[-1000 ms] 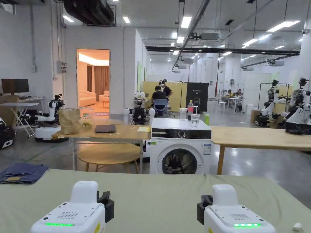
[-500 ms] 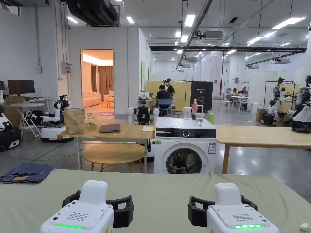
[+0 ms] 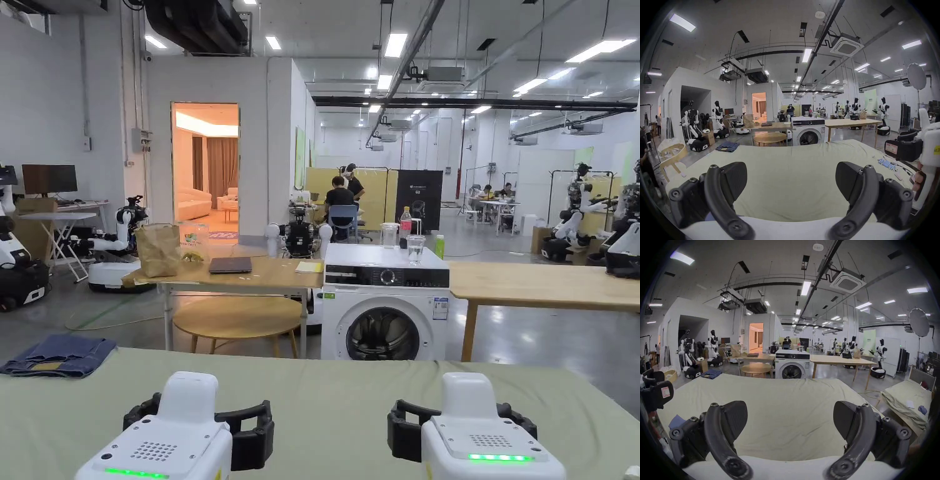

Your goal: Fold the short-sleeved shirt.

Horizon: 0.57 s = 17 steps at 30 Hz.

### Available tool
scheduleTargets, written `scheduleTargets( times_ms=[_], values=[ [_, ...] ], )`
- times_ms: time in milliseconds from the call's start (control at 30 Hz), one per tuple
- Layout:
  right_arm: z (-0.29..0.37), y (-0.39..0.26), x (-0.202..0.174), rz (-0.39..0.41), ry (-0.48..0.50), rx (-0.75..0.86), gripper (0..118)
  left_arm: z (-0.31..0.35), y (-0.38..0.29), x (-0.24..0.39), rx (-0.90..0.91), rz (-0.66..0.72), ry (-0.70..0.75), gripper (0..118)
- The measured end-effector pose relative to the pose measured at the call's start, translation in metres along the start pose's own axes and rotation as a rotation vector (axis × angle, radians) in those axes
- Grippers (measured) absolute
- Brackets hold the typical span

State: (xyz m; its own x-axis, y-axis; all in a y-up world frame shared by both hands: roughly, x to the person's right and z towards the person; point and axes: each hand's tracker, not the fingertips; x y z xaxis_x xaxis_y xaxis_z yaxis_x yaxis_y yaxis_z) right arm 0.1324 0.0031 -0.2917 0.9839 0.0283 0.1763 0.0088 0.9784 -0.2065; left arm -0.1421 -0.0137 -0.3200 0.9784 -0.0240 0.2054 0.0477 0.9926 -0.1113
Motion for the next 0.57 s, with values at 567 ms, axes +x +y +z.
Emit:
scheduleTargets(
  times_ms=[567],
  values=[
    [0.008, 0.004, 0.011, -0.051, 0.012, 0.031, 108, 0.002, 0.002, 0.002, 0.012, 0.002, -0.010, 109]
  ],
)
